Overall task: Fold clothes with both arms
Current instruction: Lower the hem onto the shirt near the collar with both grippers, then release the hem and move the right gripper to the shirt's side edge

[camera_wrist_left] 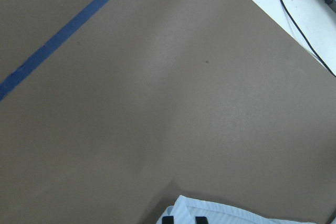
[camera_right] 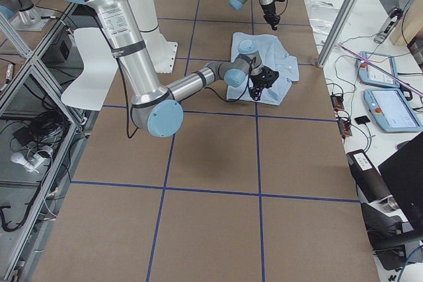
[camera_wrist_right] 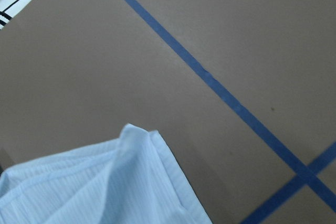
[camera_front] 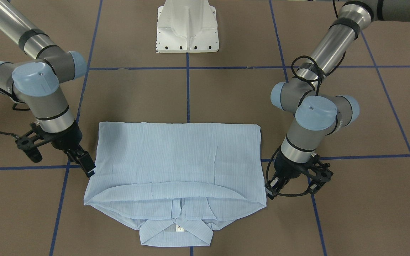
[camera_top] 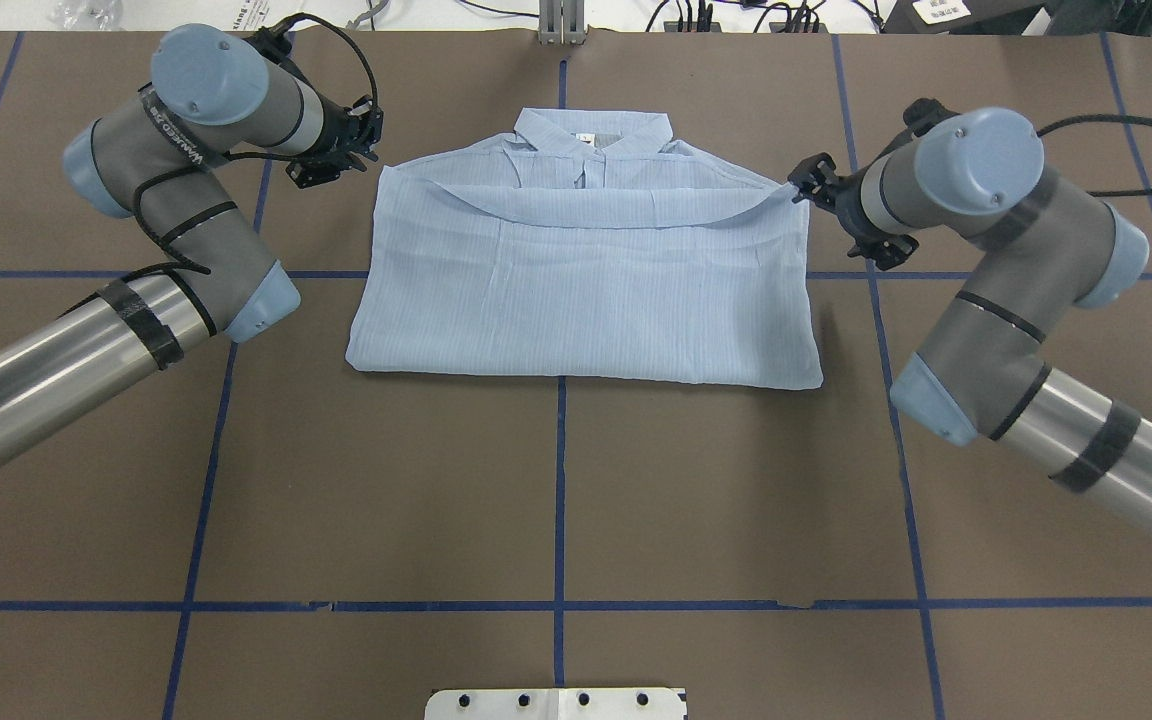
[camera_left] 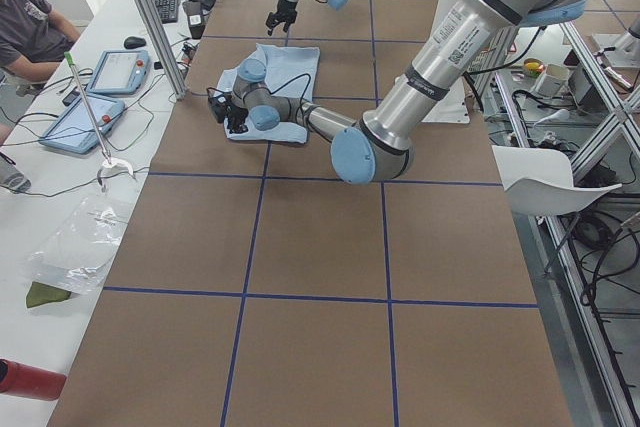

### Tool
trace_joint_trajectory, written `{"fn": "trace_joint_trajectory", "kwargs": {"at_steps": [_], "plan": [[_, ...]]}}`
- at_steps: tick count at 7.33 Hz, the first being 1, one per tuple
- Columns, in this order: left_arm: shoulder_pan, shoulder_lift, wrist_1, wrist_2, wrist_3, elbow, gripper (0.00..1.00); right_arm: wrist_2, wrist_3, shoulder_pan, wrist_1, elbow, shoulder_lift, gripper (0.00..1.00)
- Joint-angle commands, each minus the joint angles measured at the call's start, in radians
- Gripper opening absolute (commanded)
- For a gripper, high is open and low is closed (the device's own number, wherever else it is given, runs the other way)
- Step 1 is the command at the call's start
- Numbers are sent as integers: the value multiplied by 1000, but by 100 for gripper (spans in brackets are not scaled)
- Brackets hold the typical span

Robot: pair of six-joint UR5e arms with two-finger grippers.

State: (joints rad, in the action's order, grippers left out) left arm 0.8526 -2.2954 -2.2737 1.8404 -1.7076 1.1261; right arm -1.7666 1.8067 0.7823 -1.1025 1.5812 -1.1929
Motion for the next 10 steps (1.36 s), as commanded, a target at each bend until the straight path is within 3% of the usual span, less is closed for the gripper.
{"fn": "trace_joint_trajectory", "kwargs": {"at_steps": [1,3,5,8,9,10], "plan": [[0,7,0,-1,-1,12,26,16,118,-95,6,97,-98,100],[0,8,2,-1,-3,15,26,18,150,-156,4,172,-155,100],[0,24,0,-1,-1,18,26,36,171,-187,4,163,-154,99],[0,24,0,-1,-1,18,26,39,172,-202,4,151,-155,81],[-1,24,0,-1,-3,18,26,38,178,-202,4,155,-156,52],[-1,24,0,-1,-3,18,26,33,192,-202,4,160,-157,1]]}}
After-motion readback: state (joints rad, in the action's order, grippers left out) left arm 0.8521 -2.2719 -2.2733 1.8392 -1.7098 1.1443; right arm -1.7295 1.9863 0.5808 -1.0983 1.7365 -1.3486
